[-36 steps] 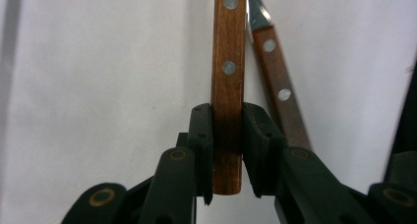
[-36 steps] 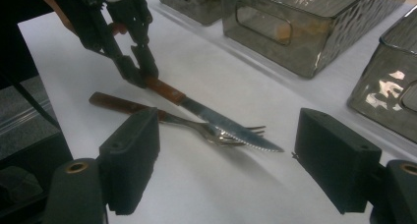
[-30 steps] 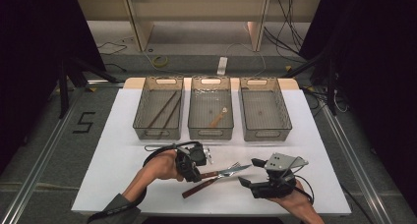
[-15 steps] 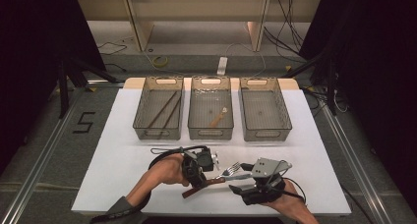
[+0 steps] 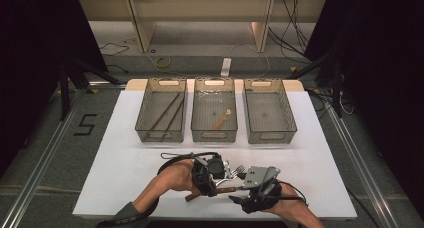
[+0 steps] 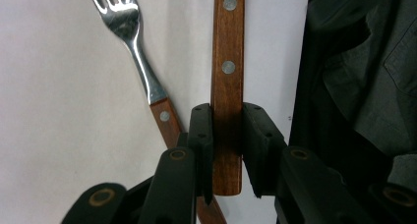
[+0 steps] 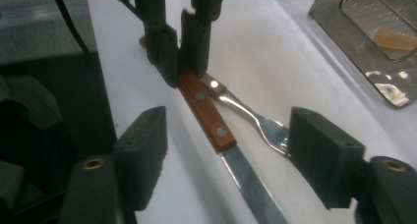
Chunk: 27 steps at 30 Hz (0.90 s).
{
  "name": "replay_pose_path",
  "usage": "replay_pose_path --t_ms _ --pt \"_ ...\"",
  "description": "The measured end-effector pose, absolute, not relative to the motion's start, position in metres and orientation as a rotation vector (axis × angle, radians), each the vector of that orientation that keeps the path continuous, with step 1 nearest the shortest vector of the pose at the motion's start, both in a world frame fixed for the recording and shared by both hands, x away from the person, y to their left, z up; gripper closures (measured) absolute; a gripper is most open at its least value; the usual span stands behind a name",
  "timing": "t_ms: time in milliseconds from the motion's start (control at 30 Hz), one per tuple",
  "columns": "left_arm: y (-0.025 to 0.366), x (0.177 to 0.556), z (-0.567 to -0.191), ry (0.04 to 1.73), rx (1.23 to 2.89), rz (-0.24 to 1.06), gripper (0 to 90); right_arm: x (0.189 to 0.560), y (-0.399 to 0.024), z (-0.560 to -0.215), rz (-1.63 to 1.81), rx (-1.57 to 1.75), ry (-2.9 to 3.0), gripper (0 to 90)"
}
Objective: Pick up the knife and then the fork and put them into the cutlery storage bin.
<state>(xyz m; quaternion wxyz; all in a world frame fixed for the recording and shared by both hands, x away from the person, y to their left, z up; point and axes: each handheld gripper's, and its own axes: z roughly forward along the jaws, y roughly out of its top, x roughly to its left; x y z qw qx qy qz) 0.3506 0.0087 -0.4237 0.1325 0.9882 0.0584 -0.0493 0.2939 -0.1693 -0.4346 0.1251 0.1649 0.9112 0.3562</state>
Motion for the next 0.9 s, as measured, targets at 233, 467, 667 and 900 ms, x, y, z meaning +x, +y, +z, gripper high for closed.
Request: replay_pose_path --t_ms 233,467,667,900 --pt "0.004 0.349 -0.423 0.16 2.868 -0.153 75.0 0.29 -0.158 -0.442 0.913 0.344 2.665 44.3" --pt "0.0 0.346 -0.424 0.15 2.869 -0.173 75.0 0.287 -0.154 -0.445 0.828 0.265 2.666 52.1" --pt "-0.001 0.351 -0.421 0.013 2.944 -0.194 75.0 0.288 -0.152 -0.449 0.78 0.184 2.687 59.0" --pt "0.0 0.346 -0.424 0.123 2.863 -0.223 75.0 0.286 -0.152 -0.448 0.774 0.141 2.688 61.8"
